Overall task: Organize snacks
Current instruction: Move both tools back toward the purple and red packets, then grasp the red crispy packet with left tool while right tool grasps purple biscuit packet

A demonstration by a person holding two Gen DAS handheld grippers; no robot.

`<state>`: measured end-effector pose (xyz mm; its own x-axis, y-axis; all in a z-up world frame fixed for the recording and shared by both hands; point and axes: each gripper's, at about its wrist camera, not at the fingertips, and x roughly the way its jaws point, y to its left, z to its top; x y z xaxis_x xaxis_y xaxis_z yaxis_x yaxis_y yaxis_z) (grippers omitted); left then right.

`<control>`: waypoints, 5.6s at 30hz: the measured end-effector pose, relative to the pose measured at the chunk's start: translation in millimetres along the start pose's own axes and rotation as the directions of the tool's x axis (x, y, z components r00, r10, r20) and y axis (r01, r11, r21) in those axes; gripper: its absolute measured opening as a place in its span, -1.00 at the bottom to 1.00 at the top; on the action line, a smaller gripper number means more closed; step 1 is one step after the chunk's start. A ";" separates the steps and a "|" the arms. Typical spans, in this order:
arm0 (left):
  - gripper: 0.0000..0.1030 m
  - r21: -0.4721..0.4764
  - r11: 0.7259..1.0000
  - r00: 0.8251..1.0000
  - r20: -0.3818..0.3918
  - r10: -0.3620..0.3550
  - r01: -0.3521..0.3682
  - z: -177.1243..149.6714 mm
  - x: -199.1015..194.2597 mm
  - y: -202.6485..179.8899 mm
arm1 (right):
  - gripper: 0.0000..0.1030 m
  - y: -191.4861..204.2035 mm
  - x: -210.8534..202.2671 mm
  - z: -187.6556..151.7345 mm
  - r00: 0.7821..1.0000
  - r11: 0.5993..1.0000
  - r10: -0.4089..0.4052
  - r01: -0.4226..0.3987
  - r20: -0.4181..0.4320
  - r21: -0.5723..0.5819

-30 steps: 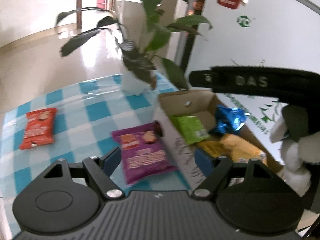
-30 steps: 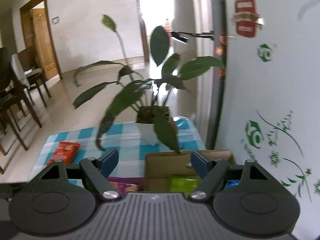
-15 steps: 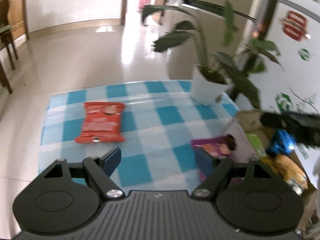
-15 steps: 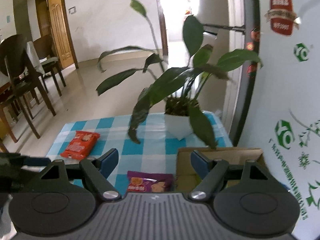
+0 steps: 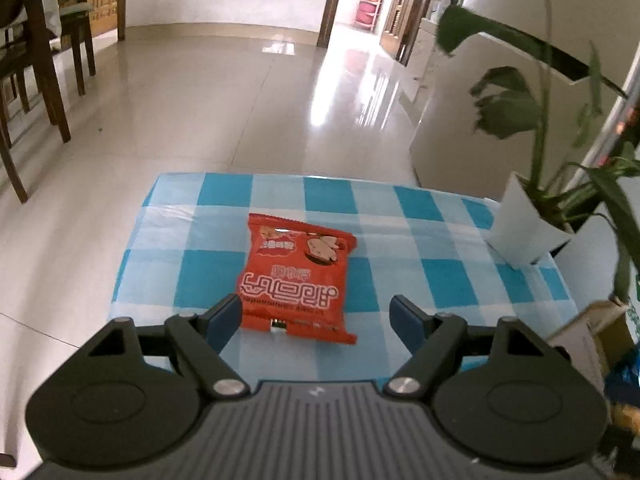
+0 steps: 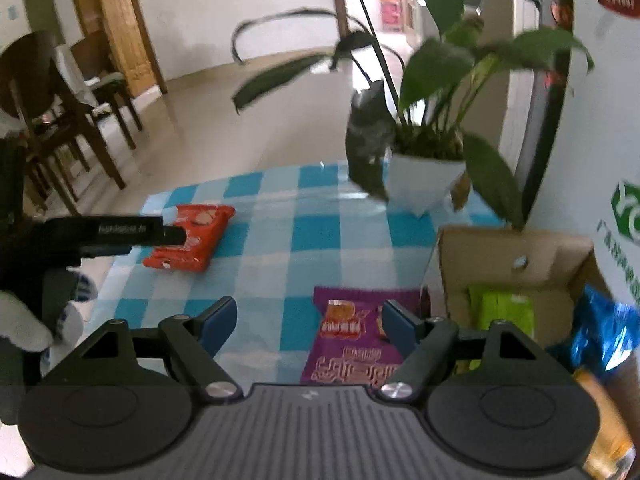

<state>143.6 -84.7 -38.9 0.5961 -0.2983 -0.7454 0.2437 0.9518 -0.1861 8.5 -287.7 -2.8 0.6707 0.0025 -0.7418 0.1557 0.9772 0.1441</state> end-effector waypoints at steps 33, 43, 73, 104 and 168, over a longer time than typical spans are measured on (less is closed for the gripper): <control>0.33 0.142 0.988 0.995 -0.067 0.071 -0.061 -21.1 27.6 35.8 | 0.83 56.6 68.9 -31.1 0.977 0.975 -0.197 0.186 -0.087 -0.120; 0.31 0.177 0.984 0.996 -0.074 0.051 -0.037 -31.7 12.1 39.2 | 0.91 54.3 68.4 -19.8 0.936 0.935 -0.351 0.350 -0.009 -0.058; 0.51 0.266 0.964 0.999 -0.045 0.023 -0.010 -29.9 13.0 21.5 | 1.00 61.6 93.5 -21.9 0.943 0.946 -0.321 0.324 -0.084 0.017; -0.22 0.242 0.970 0.999 -0.038 0.027 -0.017 -34.7 -16.1 18.1 | 0.15 37.6 65.2 -12.2 0.991 0.989 -0.130 0.133 -0.040 0.073; 0.28 0.150 0.988 0.997 -0.065 0.039 -0.029 -37.4 -24.2 16.2 | 0.44 47.6 56.9 -6.2 0.994 0.991 -0.105 0.108 -0.041 0.083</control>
<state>104.6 -59.4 -47.8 0.5543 -0.2558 -0.7920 0.3383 0.9387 -0.0664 49.6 -239.7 -42.3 0.6204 -0.0917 -0.7789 0.2868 0.9509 0.1165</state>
